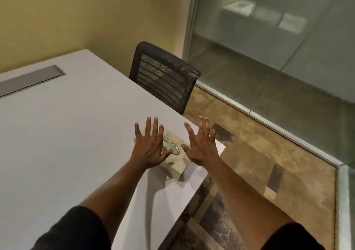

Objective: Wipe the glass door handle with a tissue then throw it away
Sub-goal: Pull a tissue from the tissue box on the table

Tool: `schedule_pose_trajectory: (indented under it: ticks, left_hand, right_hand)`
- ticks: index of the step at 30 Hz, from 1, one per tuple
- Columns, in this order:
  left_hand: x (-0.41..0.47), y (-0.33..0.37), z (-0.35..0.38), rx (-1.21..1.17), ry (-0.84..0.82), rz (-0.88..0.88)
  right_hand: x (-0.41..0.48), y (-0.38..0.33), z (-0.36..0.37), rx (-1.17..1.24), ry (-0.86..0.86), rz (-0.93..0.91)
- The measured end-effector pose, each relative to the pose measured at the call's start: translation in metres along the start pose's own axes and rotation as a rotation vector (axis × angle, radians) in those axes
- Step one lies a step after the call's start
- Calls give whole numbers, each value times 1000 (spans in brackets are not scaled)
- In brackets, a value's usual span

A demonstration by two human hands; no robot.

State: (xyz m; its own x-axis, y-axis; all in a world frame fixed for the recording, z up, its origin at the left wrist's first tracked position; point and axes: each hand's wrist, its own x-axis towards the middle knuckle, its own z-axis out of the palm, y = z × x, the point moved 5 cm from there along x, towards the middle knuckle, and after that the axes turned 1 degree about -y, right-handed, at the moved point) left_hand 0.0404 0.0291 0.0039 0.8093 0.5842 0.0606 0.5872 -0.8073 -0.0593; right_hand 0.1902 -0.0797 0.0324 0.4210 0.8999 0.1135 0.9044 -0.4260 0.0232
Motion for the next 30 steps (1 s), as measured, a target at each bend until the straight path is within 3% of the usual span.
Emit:
schedule_pose_trajectory:
  ticks: [3,8,22,30]
  left_hand:
    - [8,-13,29,-13,-120,-55]
    - [12,-17,65,-66,-187,-30]
    - [10,-15,74,-101,-149,-61]
    - [10,-16,73,-78,-160,-68]
  right_hand:
    - [22,-25,13,84,35,-60]
    - [42,-54,38,103,30,-226]
    - [64,-76,54,-76,-92,-320]
    - [67,-84,57,-32,-145,-307]
